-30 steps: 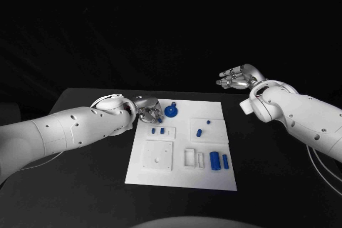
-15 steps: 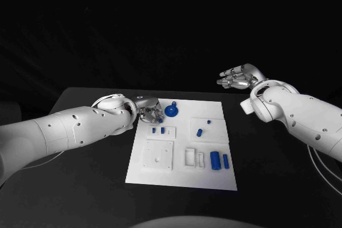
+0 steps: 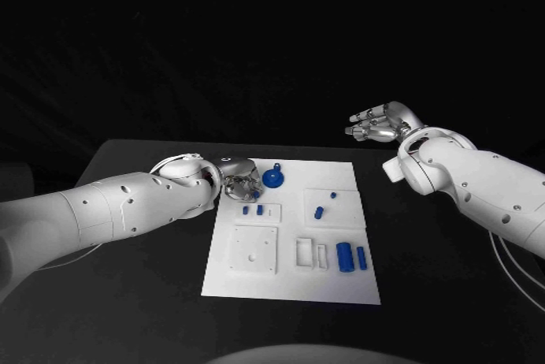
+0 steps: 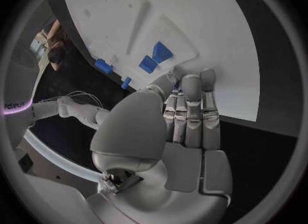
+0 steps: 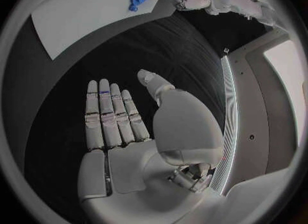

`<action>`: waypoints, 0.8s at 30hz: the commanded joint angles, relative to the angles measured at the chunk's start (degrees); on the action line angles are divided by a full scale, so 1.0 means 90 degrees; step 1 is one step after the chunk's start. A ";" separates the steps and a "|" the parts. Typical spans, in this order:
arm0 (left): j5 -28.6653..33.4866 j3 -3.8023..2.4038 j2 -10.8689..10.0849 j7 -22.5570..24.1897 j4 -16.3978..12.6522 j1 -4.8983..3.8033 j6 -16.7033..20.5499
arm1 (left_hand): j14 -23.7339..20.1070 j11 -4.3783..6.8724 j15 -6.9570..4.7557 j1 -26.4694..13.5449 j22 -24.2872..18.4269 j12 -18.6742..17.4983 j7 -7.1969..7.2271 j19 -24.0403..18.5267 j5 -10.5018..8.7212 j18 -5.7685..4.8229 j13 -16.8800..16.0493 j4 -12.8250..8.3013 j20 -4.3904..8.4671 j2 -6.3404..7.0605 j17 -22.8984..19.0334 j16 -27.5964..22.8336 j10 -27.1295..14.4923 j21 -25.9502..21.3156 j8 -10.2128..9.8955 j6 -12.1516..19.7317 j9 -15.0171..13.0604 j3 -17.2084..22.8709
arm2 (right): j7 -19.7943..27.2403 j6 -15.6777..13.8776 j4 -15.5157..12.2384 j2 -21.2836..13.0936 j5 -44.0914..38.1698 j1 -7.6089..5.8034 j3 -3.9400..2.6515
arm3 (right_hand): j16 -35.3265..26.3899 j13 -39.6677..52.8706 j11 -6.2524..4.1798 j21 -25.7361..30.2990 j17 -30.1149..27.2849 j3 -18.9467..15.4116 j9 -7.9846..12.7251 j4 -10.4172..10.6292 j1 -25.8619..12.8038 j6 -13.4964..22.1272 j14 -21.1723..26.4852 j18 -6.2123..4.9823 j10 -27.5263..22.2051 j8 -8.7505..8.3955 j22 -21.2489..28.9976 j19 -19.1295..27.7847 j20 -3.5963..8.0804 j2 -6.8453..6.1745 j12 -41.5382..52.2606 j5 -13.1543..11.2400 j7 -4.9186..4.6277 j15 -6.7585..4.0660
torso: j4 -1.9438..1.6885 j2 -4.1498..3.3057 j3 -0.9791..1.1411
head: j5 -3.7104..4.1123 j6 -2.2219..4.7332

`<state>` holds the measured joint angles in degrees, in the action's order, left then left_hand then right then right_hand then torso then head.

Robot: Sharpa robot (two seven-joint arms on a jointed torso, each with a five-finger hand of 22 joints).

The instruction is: Assemble the parts on the task board

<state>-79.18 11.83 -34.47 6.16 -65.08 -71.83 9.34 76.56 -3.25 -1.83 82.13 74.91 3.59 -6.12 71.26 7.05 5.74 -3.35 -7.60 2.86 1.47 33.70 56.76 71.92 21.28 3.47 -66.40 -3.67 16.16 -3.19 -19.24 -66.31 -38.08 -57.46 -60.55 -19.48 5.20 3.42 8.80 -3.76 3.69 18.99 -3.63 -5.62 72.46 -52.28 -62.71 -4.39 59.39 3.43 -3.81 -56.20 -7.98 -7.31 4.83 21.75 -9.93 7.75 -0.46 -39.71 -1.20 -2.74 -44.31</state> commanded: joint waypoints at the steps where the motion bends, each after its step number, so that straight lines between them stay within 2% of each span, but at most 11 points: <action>1: 0.0016 0.0024 0.0006 0.0041 0.0004 0.0030 -0.0194 | 0.0012 -0.0003 0.0002 0.0026 0.0134 -0.0022 0.0008 -0.0057 -0.0024 0.0062 -0.0011 0.0004 0.0003 0.0021 -0.0006 -0.0035 -0.0023 0.0029 0.0014 0.0023 -0.0008 0.0019 | 0.0027 0.0091 -0.0014 0.0003 -0.0012 0.0002 -0.0003 | -0.0023 -0.0004 0.0006 -0.0006 -0.0008 -0.0019 0.0006 -0.0002 -0.0043 -0.0057 0.0015 -0.0041 -0.0032 0.0006 0.0007 0.0062 -0.0003 0.0000 0.0017 0.0025 -0.0003 0.0015 | -0.0004 0.0001 0.0004 | 0.0018 -0.0002; 15: 0.0037 0.0032 -0.0014 -0.0001 0.0066 0.0034 -0.0147 | 0.0008 -0.0039 0.0021 0.0039 0.0136 -0.0023 -0.0026 -0.0065 0.0005 0.0079 -0.0010 -0.0035 -0.0007 0.0060 -0.0006 -0.0035 -0.0108 0.0055 0.0007 0.0168 -0.0001 0.0047 | 0.0018 0.0105 -0.0018 -0.0010 -0.0012 0.0002 -0.0003 | -0.0023 -0.0004 0.0006 -0.0005 -0.0008 -0.0024 0.0006 -0.0005 -0.0049 -0.0056 0.0018 -0.0040 -0.0031 0.0006 0.0007 0.0066 -0.0004 0.0009 0.0018 0.0027 -0.0004 0.0015 | -0.0007 -0.0001 -0.0002 | 0.0020 0.0006; 21: 0.0086 0.0032 -0.0031 -0.0033 0.0090 0.0034 -0.0041 | 0.0008 -0.0096 0.0055 0.0011 0.0130 -0.0023 -0.0035 -0.0061 -0.0028 0.0105 -0.0009 -0.0062 -0.0036 0.0193 -0.0015 -0.0047 -0.0298 0.0066 0.0007 0.0648 0.0011 0.0117 | -0.0008 0.0240 -0.0012 -0.0022 -0.0012 0.0002 -0.0002 | -0.0026 -0.0004 0.0016 -0.0011 -0.0006 -0.0073 0.0008 -0.0015 -0.0029 -0.0014 0.0039 -0.0034 -0.0062 0.0003 0.0005 0.0104 -0.0013 0.0008 0.0017 0.0015 -0.0008 0.0024 | -0.0005 -0.0002 -0.0004 | 0.0016 0.0013; 24: 0.0098 0.0031 -0.0041 -0.0066 0.0127 0.0033 0.0060 | -0.0036 -0.0253 0.0149 -0.0030 0.0117 -0.0020 0.0013 -0.0074 -0.0053 0.0135 -0.0004 -0.0071 -0.0092 0.0352 -0.0027 -0.0072 -0.0829 0.0039 0.0000 0.1070 0.0019 0.0135 | 0.0017 0.0482 -0.0012 -0.0036 -0.0013 0.0002 -0.0002 | -0.0019 -0.0004 0.0011 -0.0011 -0.0007 -0.0071 0.0004 -0.0057 0.0005 -0.0084 0.0028 -0.0042 -0.0048 0.0008 0.0005 0.0079 -0.0007 0.0005 0.0025 0.0023 -0.0002 0.0023 | -0.0004 -0.0001 -0.0002 | 0.0020 0.0027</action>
<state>-78.47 11.90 -34.74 6.47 -64.35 -71.82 9.60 76.21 -3.62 -0.86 81.93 74.91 3.74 -6.09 70.51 6.78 5.97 -3.71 -8.23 2.50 4.22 33.51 56.35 67.06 21.51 3.32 -57.43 -3.57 17.11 -3.32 -18.16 -66.36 -38.33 -57.46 -60.55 -19.48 5.20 3.42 9.01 -3.75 3.69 18.36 -3.63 -5.92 72.47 -52.66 -62.57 -4.39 59.18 3.43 -3.81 -55.57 -8.19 -7.31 4.83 21.75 -9.88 7.89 -0.52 -39.71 -1.22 -2.59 -44.18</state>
